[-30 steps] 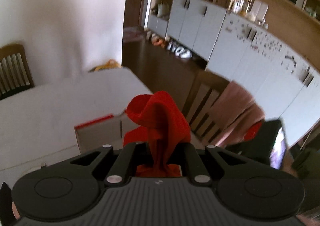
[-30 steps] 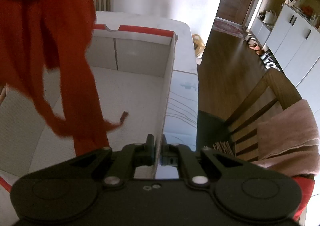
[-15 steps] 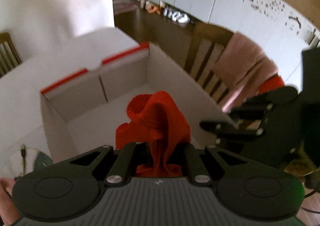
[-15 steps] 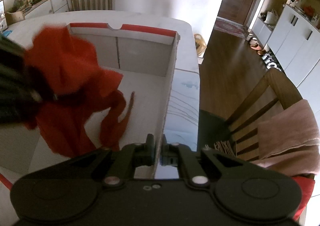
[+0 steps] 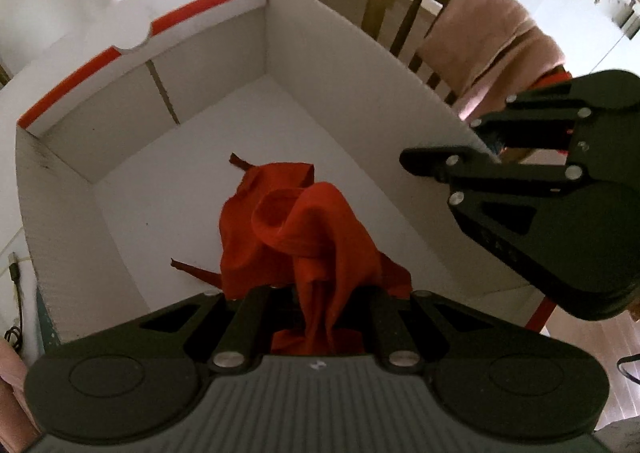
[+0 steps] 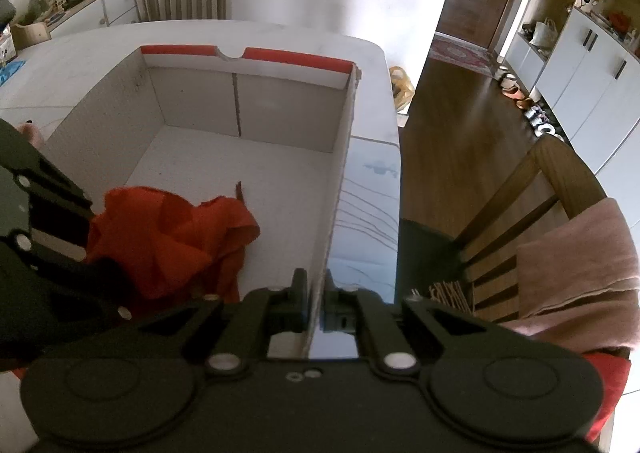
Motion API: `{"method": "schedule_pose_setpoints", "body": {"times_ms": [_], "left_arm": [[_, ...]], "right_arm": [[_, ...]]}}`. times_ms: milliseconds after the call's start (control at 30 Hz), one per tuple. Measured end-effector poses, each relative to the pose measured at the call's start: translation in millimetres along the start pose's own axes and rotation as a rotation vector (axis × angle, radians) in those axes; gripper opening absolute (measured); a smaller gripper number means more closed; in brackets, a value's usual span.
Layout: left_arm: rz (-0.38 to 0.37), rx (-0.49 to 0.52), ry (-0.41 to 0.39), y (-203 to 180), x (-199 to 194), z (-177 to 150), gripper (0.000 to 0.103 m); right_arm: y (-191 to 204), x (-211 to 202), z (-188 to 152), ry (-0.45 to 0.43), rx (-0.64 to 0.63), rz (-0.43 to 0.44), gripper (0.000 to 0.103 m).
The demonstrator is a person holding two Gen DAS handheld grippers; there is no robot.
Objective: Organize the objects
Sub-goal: 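Carry the red cloth with the left gripper over the open box, then open the left gripper to drop the red cloth into the box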
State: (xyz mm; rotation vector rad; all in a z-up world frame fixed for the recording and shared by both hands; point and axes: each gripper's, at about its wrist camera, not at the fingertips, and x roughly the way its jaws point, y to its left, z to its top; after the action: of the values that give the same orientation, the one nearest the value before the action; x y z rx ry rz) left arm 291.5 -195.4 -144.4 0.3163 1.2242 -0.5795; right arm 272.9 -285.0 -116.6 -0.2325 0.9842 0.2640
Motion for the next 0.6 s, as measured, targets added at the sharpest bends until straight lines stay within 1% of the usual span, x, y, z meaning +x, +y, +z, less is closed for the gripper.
{"method": "schedule_pose_setpoints", "body": {"times_ms": [100,233,300,333,367,433,467,500,600], "left_arm": [[0.009,0.024,0.025,-3.0,2.9,1.9,0.008],[0.019,0.035,0.026,-4.2,2.6,3.5,0.012],[0.022,0.041,0.02,-3.8,0.5,4.1,0.021],[0.021,0.047,0.013,-3.8,-2.9,3.6,0.023],[0.022,0.053,0.002,-3.8,-6.2,3.0,0.029],[0.03,0.056,-0.019,-2.7,-14.3,1.9,0.046],[0.036,0.056,-0.032,-2.1,-18.6,1.2,0.064],[0.046,0.057,-0.05,-1.6,-24.3,0.1,0.074],[0.047,0.053,-0.084,-0.2,-37.2,-1.6,0.075]], "right_arm": [[0.3,0.2,-0.3,0.001,-0.002,0.0,0.005],[-0.3,0.1,-0.5,0.003,-0.002,0.002,0.005],[-0.2,0.1,-0.6,0.003,-0.001,0.003,0.005],[0.1,0.0,-0.8,0.003,-0.001,0.003,0.005],[-0.2,0.1,-0.6,0.002,-0.002,0.002,0.005],[0.0,0.2,-0.6,0.003,-0.004,0.001,0.005],[0.1,0.1,-0.9,0.003,-0.003,0.001,0.005],[0.1,0.1,-0.9,0.003,-0.003,0.001,0.005],[1.3,-0.4,-1.3,0.004,-0.006,-0.002,0.005]]}}
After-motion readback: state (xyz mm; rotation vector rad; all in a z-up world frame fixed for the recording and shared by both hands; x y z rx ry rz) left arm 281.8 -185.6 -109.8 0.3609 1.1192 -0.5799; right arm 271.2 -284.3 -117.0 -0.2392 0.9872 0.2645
